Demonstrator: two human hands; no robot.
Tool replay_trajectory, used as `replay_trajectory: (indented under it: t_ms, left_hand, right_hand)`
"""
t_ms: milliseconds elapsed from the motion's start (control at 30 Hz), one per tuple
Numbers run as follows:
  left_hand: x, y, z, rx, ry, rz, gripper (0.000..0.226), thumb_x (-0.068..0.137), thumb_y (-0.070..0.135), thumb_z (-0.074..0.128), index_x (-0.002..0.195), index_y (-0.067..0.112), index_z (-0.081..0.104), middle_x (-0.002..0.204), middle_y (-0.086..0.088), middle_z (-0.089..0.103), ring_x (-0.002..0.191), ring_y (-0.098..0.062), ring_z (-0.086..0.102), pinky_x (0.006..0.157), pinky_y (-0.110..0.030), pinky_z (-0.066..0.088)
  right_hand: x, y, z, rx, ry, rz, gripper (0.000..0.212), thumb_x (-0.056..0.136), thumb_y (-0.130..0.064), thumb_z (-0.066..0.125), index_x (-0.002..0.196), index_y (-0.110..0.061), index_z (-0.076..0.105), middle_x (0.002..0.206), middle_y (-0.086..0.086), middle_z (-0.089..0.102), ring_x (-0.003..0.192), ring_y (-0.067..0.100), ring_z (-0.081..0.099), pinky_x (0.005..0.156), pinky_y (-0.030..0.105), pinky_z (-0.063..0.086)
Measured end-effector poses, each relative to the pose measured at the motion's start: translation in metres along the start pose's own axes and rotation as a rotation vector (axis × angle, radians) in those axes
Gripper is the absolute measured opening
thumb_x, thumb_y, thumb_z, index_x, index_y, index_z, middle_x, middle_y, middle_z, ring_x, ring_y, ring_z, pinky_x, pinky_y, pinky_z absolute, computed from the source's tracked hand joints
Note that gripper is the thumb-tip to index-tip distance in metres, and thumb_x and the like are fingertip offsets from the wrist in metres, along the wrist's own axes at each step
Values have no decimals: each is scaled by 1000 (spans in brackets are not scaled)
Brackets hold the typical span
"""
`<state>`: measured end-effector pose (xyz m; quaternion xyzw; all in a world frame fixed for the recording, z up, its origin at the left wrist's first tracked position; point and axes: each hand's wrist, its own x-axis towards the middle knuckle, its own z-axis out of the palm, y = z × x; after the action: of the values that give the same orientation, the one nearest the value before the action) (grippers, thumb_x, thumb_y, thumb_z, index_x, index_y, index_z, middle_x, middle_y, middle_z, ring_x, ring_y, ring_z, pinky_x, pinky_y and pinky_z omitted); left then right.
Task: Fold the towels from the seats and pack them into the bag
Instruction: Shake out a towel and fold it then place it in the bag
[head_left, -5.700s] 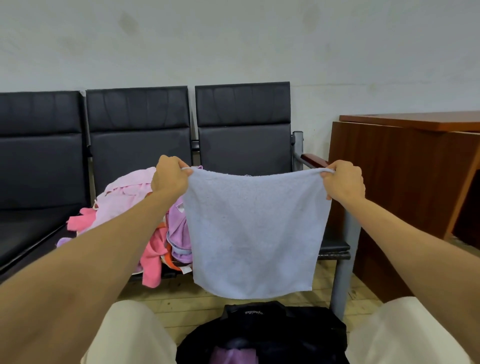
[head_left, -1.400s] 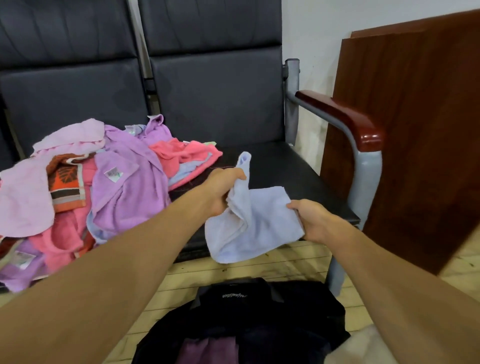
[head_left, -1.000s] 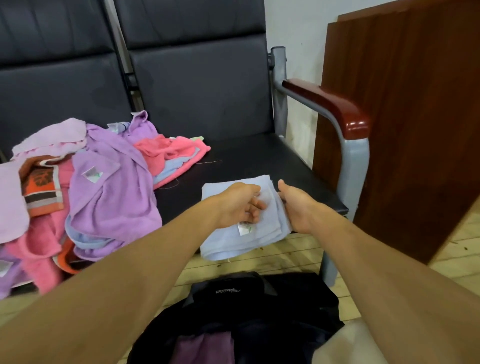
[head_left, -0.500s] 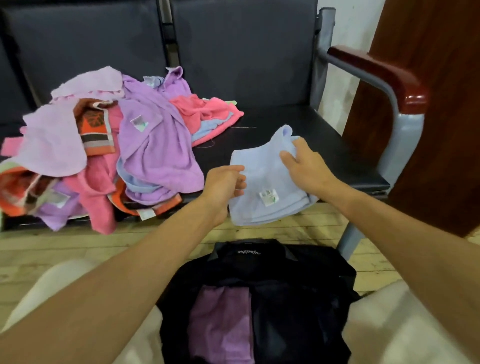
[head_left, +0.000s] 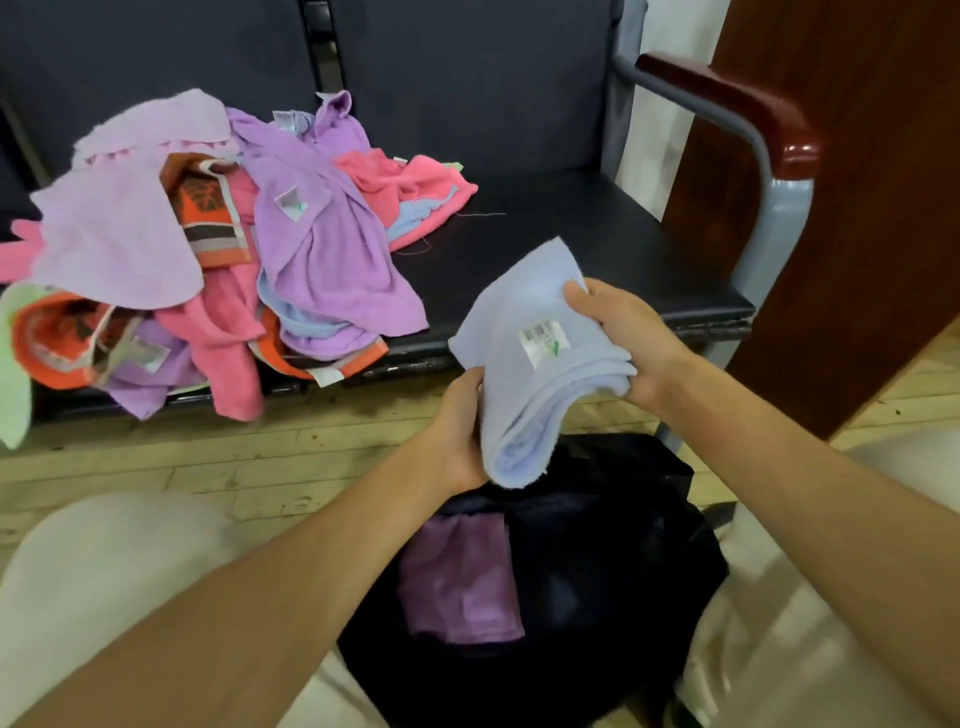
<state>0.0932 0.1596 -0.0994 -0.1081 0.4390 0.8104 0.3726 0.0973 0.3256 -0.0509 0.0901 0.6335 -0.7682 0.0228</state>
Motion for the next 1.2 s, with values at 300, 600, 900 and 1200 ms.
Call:
replay_trajectory:
  t_ms: [300, 600, 900, 1200]
  left_hand:
    - [28, -71, -41, 635, 328, 130, 30, 96, 20, 47, 125, 14, 53, 113, -9, 66, 98, -27, 65, 85, -42, 55]
    - [109, -148, -73, 1207, 383, -87, 40, 98, 30, 41, 132, 8, 42, 131, -15, 51, 116, -34, 52, 88, -37, 46]
    - [168, -212, -122, 1148, 273, -280, 52, 100, 14, 40, 148, 10, 21, 144, -15, 41, 125, -32, 46, 98, -33, 41]
    - [176, -245, -127, 1142, 395, -261, 44, 102, 19, 36, 145, 12, 27, 138, -13, 48, 118, -31, 52, 95, -31, 44]
  right_hand:
    - [-23, 105, -69, -935, 25, 67, 24, 104, -31, 36, 120, -16, 45, 98, 2, 59, 94, 28, 59, 76, 37, 49]
    - [-10, 209, -113, -1035, 21, 346, 20, 106, -35, 28, 96, -19, 33, 74, 5, 40, 59, 19, 41, 54, 32, 31]
    - [9, 303, -138, -939, 58, 611, 37, 105, -23, 31, 142, -17, 30, 93, 15, 53, 67, 27, 52, 56, 35, 44]
    - [4, 327, -147, -1174, 72, 685, 40, 103, -18, 37, 141, -9, 29, 126, 27, 49, 112, 46, 52, 85, 48, 45]
